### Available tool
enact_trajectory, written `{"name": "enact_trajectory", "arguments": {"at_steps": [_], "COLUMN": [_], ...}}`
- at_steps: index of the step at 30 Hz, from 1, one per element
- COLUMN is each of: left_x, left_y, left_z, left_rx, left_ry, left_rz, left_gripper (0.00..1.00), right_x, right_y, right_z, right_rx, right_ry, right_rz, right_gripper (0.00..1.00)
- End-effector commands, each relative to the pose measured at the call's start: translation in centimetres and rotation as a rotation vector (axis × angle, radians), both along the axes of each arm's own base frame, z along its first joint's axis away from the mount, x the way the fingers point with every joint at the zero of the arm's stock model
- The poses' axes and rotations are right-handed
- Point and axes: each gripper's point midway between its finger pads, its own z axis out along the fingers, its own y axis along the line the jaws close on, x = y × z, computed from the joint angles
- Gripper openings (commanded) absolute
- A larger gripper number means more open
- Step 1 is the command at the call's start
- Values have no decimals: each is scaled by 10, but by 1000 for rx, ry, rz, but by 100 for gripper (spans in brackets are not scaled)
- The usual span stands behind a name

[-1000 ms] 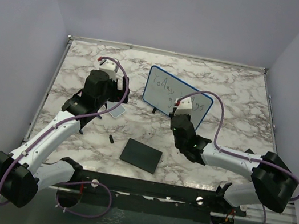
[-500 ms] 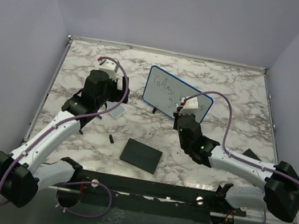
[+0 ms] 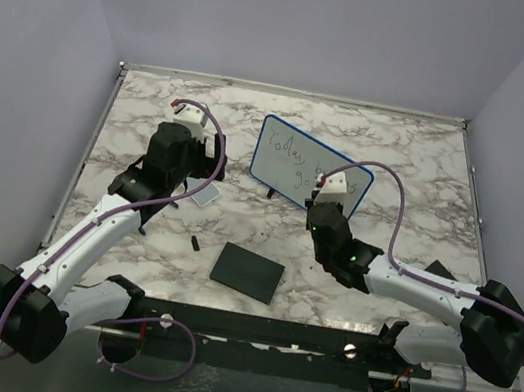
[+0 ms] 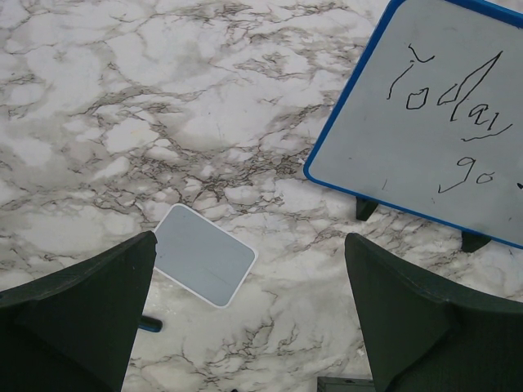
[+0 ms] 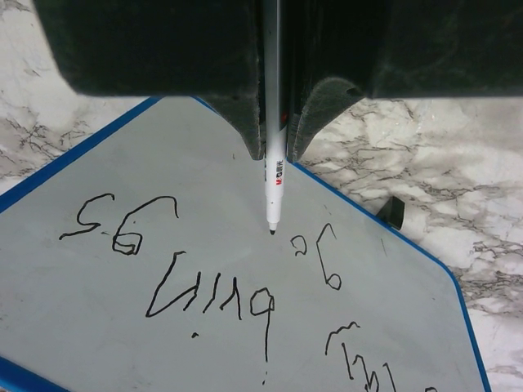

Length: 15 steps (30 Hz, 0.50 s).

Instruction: Write a sentence on the whiteboard

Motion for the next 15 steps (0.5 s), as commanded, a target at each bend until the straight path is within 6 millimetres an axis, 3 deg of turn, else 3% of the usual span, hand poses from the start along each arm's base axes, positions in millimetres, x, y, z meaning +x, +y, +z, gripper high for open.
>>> {"name": "enact_trajectory", "arguments": {"at_steps": [1, 15], "left_x": [-3, -3], "left_y": [0, 0], "left_z": [2, 4], "left_rx": [-2, -2], "left_ry": [-13, -17], "left_rz": [-4, -2], "left_gripper": [99, 99], "right_x": [4, 15], "right_y": [-5, -5], "right_z": [-5, -5], "right_rx": [-10, -12], "right_ry": [-3, -14], "right_rz": [-36, -51], "right_gripper": [0, 0]}}
